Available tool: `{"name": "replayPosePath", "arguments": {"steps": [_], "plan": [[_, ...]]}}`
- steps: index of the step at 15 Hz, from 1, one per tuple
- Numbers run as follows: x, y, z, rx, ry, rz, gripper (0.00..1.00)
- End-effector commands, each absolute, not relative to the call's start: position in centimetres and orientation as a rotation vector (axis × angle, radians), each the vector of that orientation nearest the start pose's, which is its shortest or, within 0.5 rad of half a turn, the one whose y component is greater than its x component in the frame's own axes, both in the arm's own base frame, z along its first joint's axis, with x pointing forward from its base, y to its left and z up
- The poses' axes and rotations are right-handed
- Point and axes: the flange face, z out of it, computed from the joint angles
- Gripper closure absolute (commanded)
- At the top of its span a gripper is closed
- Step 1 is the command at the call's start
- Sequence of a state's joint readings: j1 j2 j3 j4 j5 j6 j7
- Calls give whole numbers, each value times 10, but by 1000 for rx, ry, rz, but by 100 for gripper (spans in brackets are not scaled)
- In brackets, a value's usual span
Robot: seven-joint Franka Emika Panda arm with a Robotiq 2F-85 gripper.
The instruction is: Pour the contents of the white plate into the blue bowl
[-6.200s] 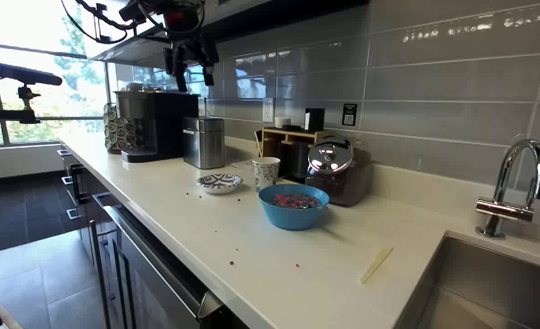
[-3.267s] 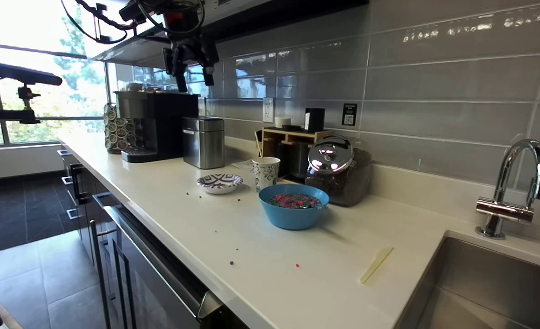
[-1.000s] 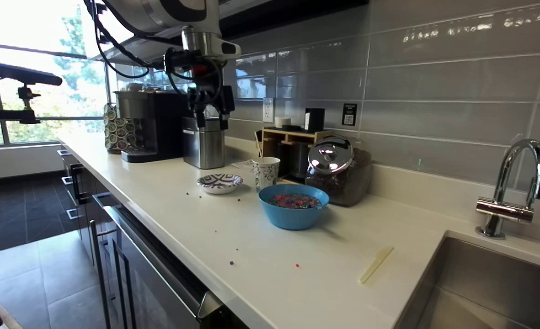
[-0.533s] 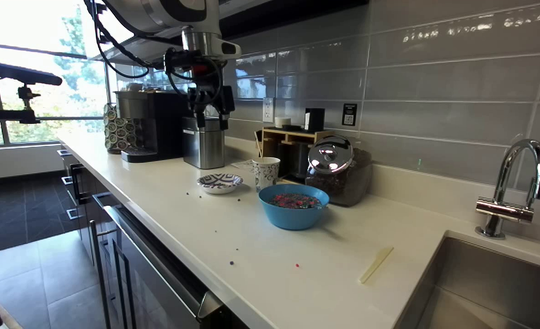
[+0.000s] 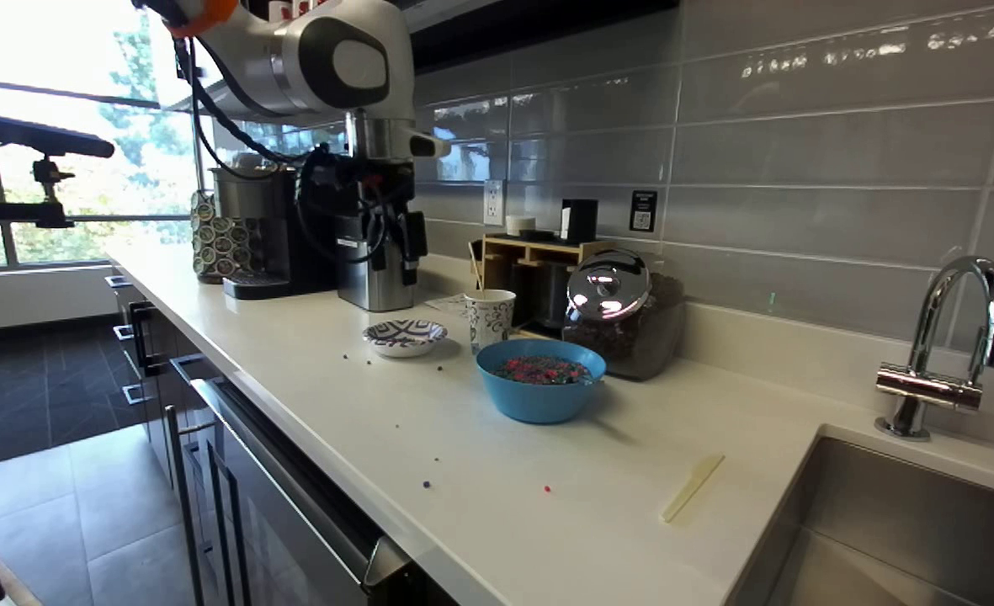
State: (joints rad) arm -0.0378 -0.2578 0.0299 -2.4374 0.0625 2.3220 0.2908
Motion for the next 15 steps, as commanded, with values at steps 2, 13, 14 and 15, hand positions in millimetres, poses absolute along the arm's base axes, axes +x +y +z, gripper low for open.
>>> {"name": "replayPosePath", "arguments": {"steps": [2,13,14,15], "plan": [[471,1,370,-2879,651,-234,0],[491,4,302,-2728,814,-260,0],[492,3,296,-2723,820,-225,0],[487,4,308,-2747,796,-244,0]]}}
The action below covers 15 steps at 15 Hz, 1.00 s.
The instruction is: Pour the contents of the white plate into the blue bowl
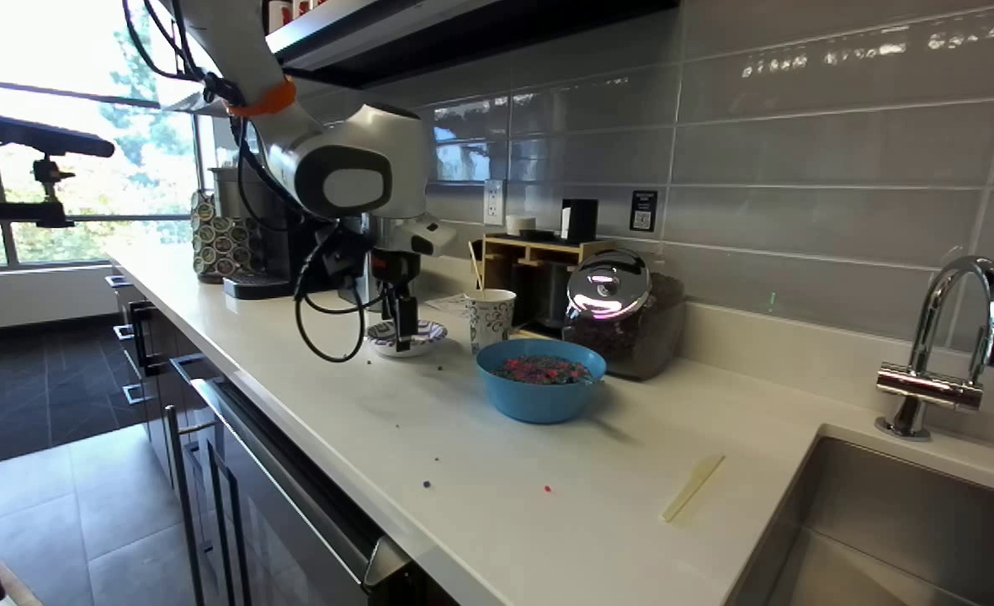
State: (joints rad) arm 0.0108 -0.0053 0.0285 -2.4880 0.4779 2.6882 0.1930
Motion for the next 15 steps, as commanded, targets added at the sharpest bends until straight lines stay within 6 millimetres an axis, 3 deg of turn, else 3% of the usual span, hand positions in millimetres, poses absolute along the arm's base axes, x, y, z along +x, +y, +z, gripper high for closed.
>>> {"name": "replayPosePath", "arguments": {"steps": [1,13,15], "plan": [[487,4,303,-2742,806,-231,0],[504,-4,282,-2705,875,-317,0],[506,-2,278,-2696,874,-324,11]]}}
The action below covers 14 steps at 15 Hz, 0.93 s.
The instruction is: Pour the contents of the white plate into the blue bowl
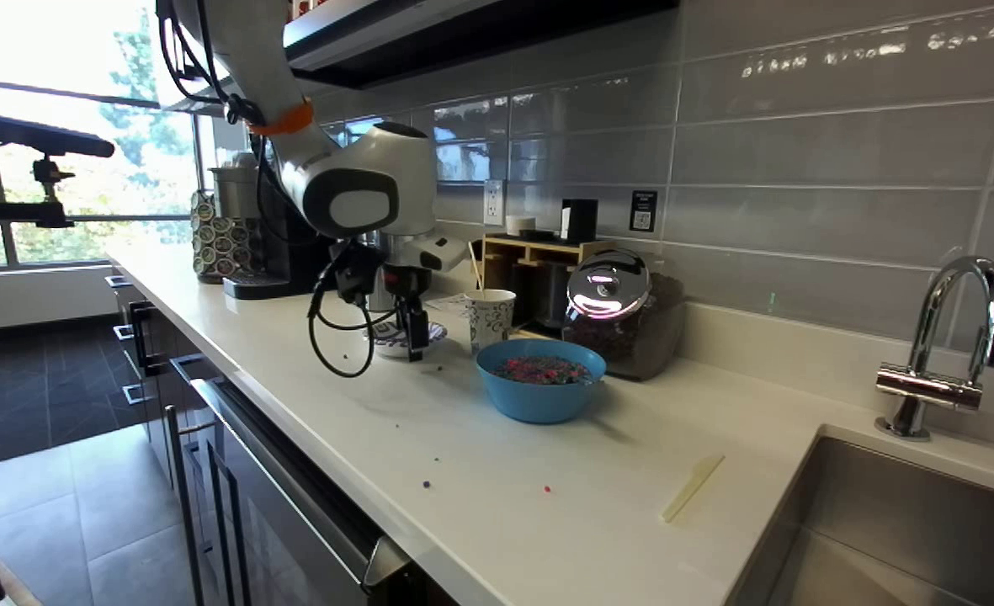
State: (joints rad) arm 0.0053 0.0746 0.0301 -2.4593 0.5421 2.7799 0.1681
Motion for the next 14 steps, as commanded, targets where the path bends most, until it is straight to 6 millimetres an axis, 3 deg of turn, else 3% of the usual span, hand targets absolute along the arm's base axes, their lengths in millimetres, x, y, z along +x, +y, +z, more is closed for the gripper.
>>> {"name": "replayPosePath", "arguments": {"steps": [1,2,6,9,11,13,14], "plan": [[507,-1,276,-2692,874,-328,17],[508,0,274,-2690,873,-329,22],[511,3,268,-2683,859,-319,57],[511,4,265,-2679,850,-315,68],[511,4,265,-2675,845,-314,66],[510,3,266,-2670,840,-318,78],[511,3,267,-2665,841,-320,91]]}}
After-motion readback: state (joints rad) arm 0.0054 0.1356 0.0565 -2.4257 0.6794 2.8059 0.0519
